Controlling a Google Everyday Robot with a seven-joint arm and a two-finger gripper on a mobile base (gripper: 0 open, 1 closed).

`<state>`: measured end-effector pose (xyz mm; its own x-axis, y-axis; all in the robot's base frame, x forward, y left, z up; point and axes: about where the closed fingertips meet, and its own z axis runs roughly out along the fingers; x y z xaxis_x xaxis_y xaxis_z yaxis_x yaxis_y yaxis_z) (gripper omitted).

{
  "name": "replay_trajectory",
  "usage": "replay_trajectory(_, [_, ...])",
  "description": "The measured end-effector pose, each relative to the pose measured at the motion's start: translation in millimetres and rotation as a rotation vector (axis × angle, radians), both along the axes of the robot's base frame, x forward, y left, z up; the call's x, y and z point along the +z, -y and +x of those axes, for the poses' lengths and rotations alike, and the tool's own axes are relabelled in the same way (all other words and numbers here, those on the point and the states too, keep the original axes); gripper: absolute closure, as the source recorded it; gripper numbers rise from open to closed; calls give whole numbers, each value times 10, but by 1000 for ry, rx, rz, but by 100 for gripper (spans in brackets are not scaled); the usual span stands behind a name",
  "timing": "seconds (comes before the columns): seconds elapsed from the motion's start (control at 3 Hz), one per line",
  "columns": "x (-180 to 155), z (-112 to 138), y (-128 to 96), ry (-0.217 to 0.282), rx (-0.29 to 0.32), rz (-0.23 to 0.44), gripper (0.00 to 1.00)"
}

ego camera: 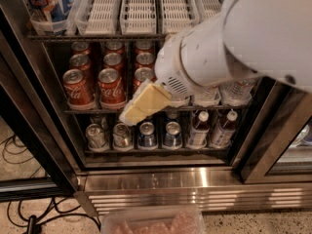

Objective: Pick redbull can from top shelf of fridge

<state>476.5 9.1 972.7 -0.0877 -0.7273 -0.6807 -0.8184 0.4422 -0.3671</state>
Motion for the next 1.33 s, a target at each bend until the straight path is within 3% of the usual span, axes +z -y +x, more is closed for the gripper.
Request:
replay_trajectory(0.33, [29, 14, -342, 38, 18, 72, 0])
replay_trajectory(0.67, [29, 14, -342, 38, 18, 72, 0])
replay_trajectory(1.0, [140, -66, -518, 75, 11, 131, 0])
replay_trajectory(1.33, [510, -262, -982, 166, 39, 224, 0])
